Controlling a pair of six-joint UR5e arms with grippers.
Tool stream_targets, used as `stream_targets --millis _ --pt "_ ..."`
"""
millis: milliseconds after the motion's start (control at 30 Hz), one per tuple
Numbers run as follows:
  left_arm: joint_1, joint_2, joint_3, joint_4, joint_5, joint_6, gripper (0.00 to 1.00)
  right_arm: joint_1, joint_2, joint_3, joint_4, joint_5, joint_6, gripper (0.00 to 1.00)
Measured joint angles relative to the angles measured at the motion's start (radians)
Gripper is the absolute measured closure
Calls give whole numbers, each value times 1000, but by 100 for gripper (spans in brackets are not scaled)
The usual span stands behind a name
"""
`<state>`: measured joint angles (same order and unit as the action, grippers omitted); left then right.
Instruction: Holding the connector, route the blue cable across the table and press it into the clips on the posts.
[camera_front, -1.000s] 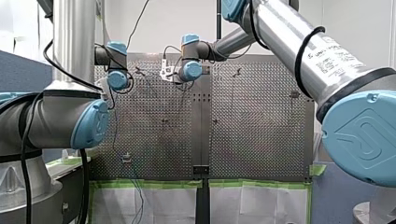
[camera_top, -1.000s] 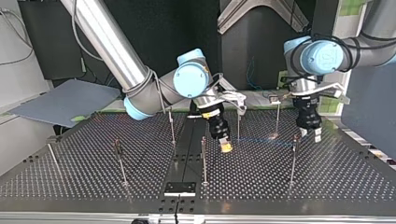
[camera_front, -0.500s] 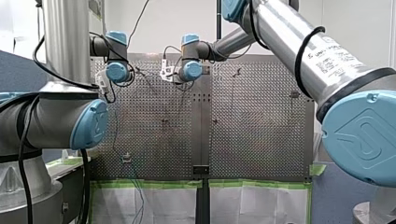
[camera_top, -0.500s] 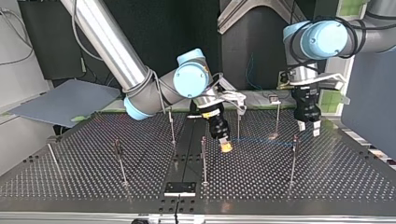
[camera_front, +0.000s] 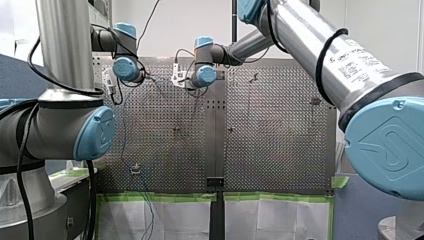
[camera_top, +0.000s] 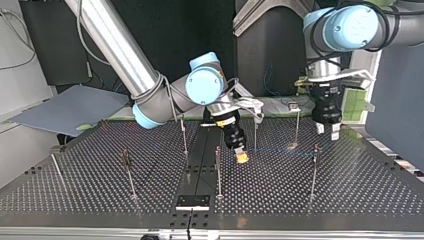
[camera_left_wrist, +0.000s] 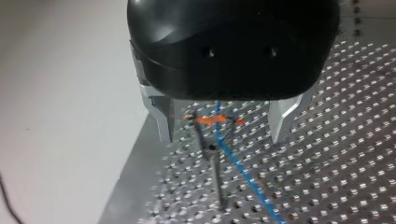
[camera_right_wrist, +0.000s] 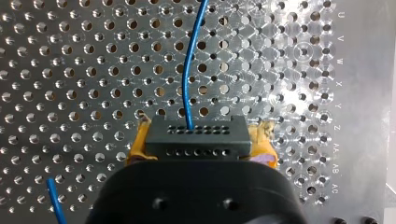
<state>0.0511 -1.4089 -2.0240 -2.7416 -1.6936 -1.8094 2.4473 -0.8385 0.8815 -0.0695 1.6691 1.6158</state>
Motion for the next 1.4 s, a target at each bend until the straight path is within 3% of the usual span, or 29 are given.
stream_targets --millis 233,567,933,1400 --pt "-32 2 3 -47 28 61 0 -6 0 0 0 0 0 100" --pt "-77 -8 28 -14 60 148 0 -18 0 0 1 0 0 100" --pt "-98 -74 75 19 19 201 0 -18 0 0 3 0 0 100" --pt "-122 -175 175 59 -8 210 0 -22 0 0 3 0 0 100"
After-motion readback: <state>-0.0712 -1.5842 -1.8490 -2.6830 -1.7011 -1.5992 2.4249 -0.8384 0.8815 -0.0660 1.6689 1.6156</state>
